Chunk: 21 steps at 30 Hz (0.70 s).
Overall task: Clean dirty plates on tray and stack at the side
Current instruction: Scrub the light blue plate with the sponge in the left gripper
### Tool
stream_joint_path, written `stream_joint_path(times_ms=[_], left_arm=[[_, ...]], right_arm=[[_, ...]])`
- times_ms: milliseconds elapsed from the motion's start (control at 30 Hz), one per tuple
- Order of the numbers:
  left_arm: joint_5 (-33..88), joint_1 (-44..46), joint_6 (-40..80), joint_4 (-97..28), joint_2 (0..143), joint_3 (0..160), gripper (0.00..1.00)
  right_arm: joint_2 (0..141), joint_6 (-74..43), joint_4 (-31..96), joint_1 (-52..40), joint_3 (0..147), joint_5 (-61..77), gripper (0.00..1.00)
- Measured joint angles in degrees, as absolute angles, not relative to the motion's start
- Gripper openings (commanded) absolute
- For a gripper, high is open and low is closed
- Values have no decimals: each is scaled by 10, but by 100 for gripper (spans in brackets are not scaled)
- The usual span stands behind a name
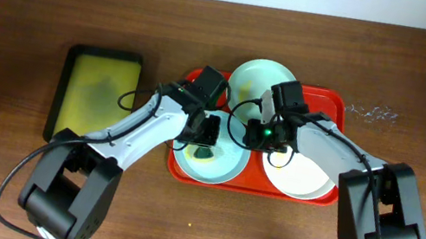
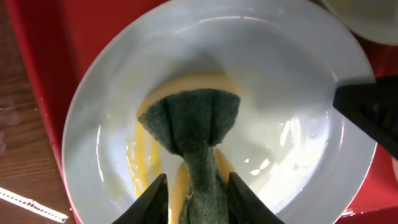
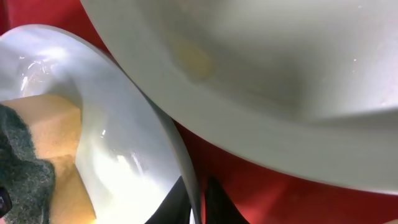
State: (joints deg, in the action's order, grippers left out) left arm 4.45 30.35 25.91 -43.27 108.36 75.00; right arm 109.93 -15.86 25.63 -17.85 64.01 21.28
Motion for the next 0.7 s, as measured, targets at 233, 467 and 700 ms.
stream_joint_path(times_ms=[233, 467, 700], left_arm=[[41, 318, 277, -418, 1110, 750, 4], [-24, 313, 282, -441, 1119, 750, 0], [-88, 295, 281, -495, 1121, 794, 0]], right_arm=[[1100, -158, 256, -178, 640, 213, 11], [1100, -158, 256, -178, 640, 213, 11], [1100, -158, 254, -178, 640, 213, 11]])
